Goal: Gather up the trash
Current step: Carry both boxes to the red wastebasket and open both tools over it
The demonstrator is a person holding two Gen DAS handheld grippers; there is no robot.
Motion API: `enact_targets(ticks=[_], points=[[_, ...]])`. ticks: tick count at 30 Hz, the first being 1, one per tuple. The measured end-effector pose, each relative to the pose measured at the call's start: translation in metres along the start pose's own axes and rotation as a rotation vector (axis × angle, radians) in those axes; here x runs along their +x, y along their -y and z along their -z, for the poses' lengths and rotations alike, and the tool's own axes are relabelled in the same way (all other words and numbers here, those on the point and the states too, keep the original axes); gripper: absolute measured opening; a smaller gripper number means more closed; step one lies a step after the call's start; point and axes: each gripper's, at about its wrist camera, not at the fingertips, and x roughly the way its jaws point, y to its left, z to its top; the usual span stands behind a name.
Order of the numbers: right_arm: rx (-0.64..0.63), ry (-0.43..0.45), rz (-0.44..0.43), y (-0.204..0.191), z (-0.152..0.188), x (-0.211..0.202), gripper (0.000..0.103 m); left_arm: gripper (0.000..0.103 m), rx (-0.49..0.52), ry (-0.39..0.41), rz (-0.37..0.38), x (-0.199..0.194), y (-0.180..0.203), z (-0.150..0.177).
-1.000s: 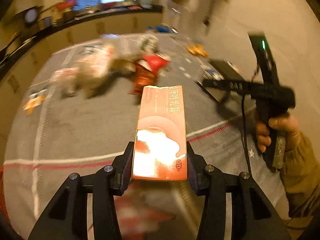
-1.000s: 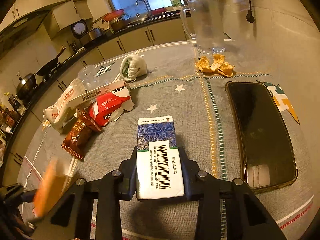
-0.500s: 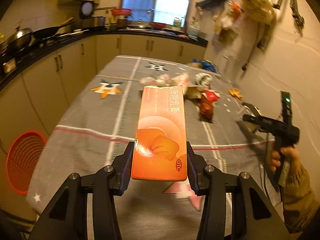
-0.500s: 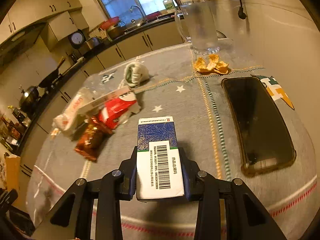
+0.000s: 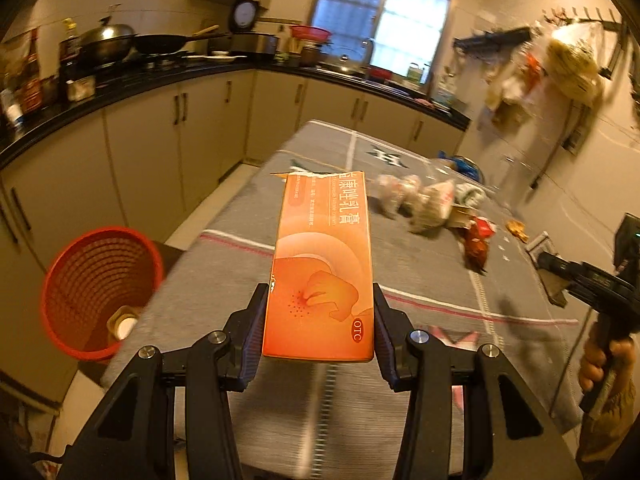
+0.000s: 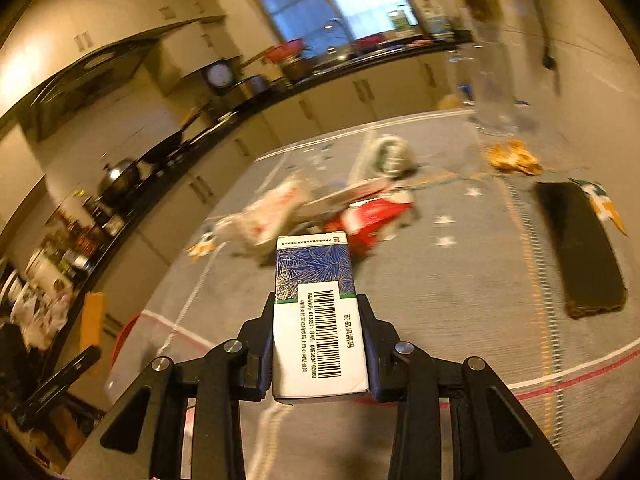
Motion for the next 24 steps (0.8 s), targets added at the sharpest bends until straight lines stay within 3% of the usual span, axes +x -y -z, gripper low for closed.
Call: enact_targets(ticks=[8, 13, 24], points=[[-0.101, -0.060, -0.089, -0.061, 0.003, 0.026, 0.038, 0.046, -0.084, 0.023, -0.040, -0.003, -0.044, -0.001], [-0.152, -0.104, -0.133, -0.097, 0.005, 0.050, 0.038, 0.046, -0.116, 0.046, -0.104, -0.011, -0.073, -0.001], [-0.333, -0.224, -0.255, -0.214, 0.025, 0.116, 0.038, 0.046, -0.265, 0.039, -0.203, -0.007, -0.155, 0.008]])
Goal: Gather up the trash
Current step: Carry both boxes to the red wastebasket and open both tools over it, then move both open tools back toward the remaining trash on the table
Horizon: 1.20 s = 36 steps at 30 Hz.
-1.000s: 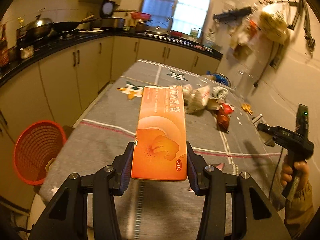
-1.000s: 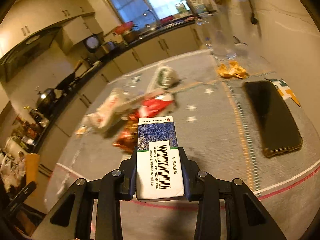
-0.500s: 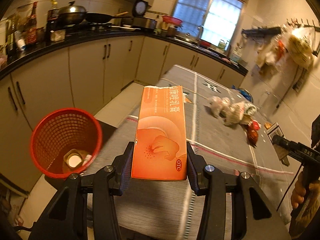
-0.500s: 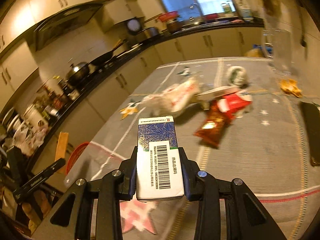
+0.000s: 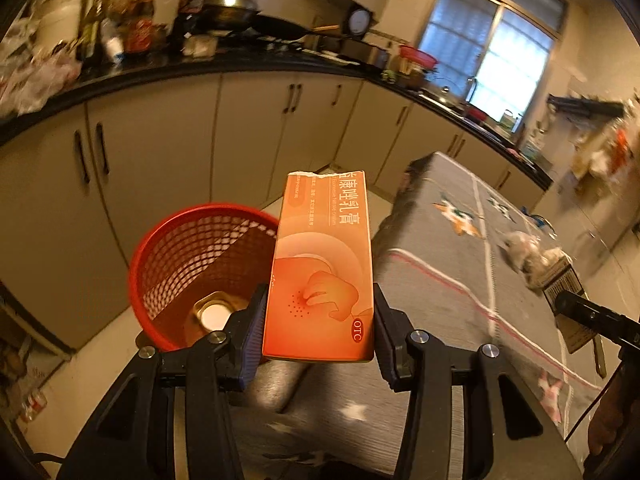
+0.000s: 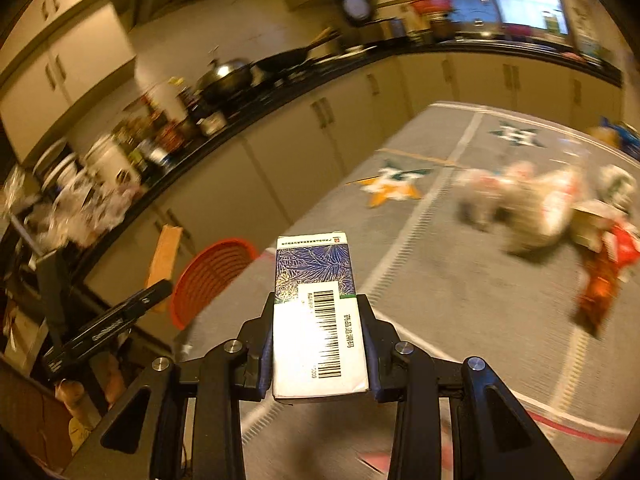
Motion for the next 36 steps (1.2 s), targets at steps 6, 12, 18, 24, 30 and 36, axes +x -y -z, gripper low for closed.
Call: enact_targets(ticks=[6, 12, 18, 24, 30, 36], points=[[-0.051, -0.057, -0.085, -0.046, -0.022, 0.058, 0.038, 0.046, -0.044, -0.024, -0.036, 0.018, -0.030, 0.002], [-0.075, -0.117, -0.148, -0.087, -0.043, 0.122, 0.039, 0.046, -0.089, -0.049, -0.076, 0.038, -0.059, -0.003], [-0.093, -0.175, -0.179, -0.118, -0.054, 0.181, 0.040, 0.046, -0.105, -0.071, -0.102, 0.048, -0.073, -0.010], [-0.051, -0.228, -0.209, -0.127, -0.054, 0.216, 0.049, 0.052, -0.127, -0.039, -0.124, 0.031, -0.086, -0.014], [-0.025, -0.194, -0.196, -0.116, -0.051, 0.194, 0.054, 0.059, -0.171, -0.003, -0.121, 0.011, -0.091, -0.014], [0.019, -0.149, -0.173, -0.090, -0.042, 0.151, 0.057, 0.064, -0.112, 0.011, -0.137, -0.001, -0.059, -0.014]])
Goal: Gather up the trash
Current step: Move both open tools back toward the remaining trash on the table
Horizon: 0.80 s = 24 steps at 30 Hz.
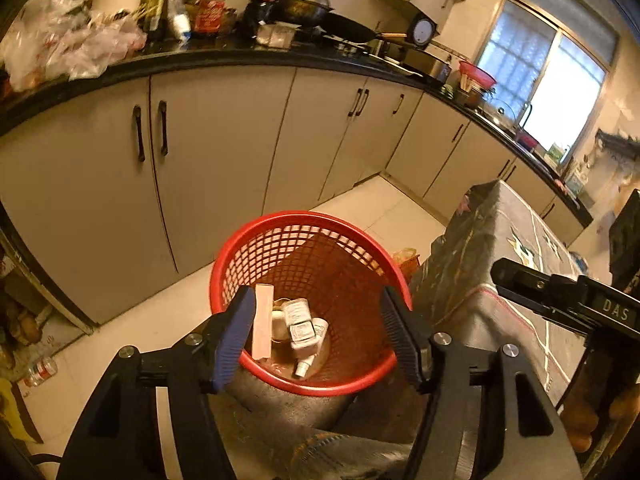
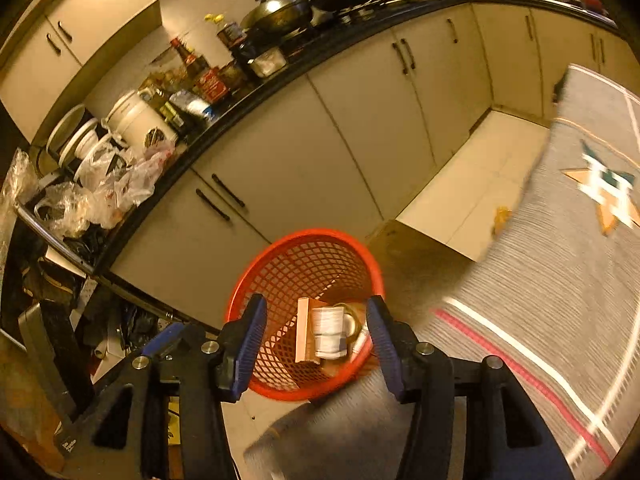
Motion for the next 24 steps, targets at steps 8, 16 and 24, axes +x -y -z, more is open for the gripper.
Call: enact_targets(ticks=[8, 16, 24], points=[[0.012, 0.091, 0.029, 0.018, 0.026, -0.067, 0.062, 0.069, 0.107, 0.046, -0.046, -0.030, 0.045, 0.006], [0.017, 0.178, 0.074, 0.040, 0.056, -0.136, 0.066, 0.071, 0.196, 0.086, -0.022, -0.063, 0.097, 0.020], [0.061, 0.249, 0.120, 0.074, 0.084, -0.194, 0.069, 0.074, 0.317, 0.124, 0.005, -0.089, 0.153, 0.042]])
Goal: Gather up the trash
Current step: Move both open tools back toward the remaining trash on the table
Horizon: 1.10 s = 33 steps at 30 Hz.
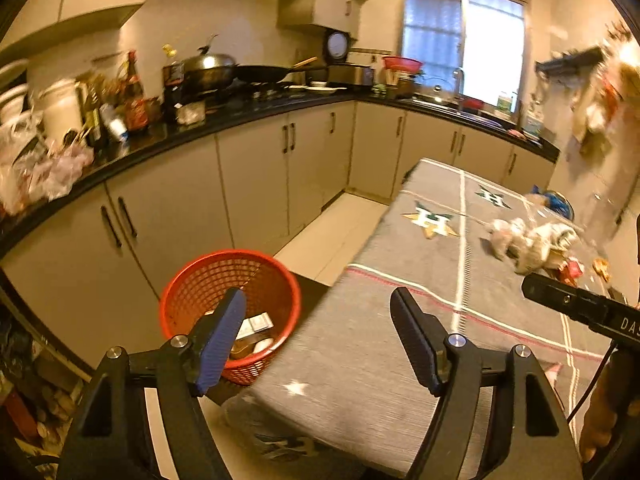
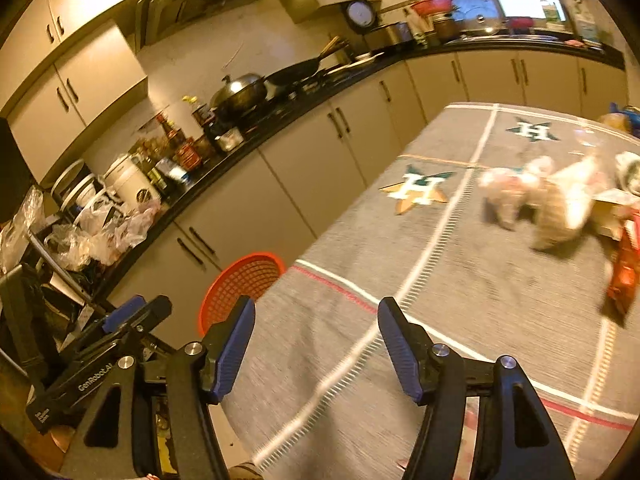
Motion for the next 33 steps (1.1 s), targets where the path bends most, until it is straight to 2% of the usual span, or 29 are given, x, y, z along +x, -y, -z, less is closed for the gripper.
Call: enact_targets(ticks=[5, 13, 23, 27, 33], points=[[0.032, 0.035, 0.048, 0.029, 0.009, -0.030, 0.072, 0.075, 0.064, -0.006, 0.020, -0.002, 0.032, 0.004], [0.100, 0.065, 0.177, 0.082, 0.024, -0.073, 0.072, 0.075, 0.150, -0.041, 0.077, 0.003, 0.067, 0.016], [0.239, 0.124, 0.322, 0.158, 0.030, -0.128, 0.073, 0.076, 0.171, -0.101, 0.105, 0.026, 0.082, 0.025], [0.286, 0.184, 0.345, 0.176, 0.017, -0.146, 0.073, 0.076, 0.159, -0.132, 0.101, 0.038, 0.083, 0.026], [0.320, 0.324, 0.324, 0.188, -0.029, -0.162, 0.075, 0.076, 0.154, -0.167, 0.099, 0.052, 0.091, 0.026]])
